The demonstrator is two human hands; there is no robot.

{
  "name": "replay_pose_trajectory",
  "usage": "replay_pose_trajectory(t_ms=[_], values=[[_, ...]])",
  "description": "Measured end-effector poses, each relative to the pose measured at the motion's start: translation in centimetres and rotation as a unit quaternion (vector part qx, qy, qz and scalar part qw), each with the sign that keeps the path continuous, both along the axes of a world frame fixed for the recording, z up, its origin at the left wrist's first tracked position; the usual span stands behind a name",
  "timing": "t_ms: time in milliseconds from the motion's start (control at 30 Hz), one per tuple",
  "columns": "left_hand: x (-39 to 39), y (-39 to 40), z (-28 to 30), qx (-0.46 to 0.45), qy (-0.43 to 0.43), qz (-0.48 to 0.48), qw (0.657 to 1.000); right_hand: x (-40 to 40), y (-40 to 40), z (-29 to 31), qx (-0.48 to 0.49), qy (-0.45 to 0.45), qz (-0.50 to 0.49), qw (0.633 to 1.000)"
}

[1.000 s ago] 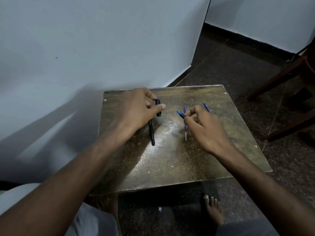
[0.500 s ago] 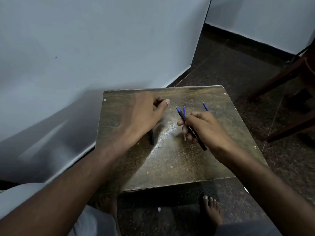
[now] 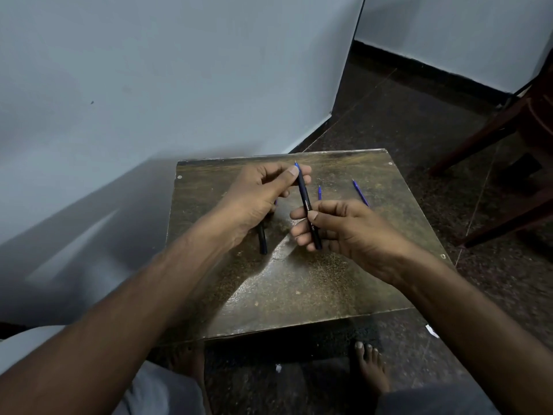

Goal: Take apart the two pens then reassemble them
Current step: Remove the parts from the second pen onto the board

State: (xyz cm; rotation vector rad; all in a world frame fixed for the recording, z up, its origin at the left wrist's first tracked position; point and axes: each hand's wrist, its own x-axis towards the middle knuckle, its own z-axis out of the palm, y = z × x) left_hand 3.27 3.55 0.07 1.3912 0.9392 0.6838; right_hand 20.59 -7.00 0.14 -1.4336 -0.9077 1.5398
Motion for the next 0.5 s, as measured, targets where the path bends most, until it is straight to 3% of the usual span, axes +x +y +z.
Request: replay_pose_trajectory(t_ms=[200, 500], values=[[-0.19, 0.17, 0.56, -0.022, -0.006, -0.039, 0.999, 0.37, -0.28, 0.04, 0.025, -0.004, 0.037, 0.999], [0.24, -0.37, -0.13, 0.052, -0.015, 0.011, 0.998, -0.36, -0.48, -0.52, 0.09, -0.205, -0.014, 0.974]])
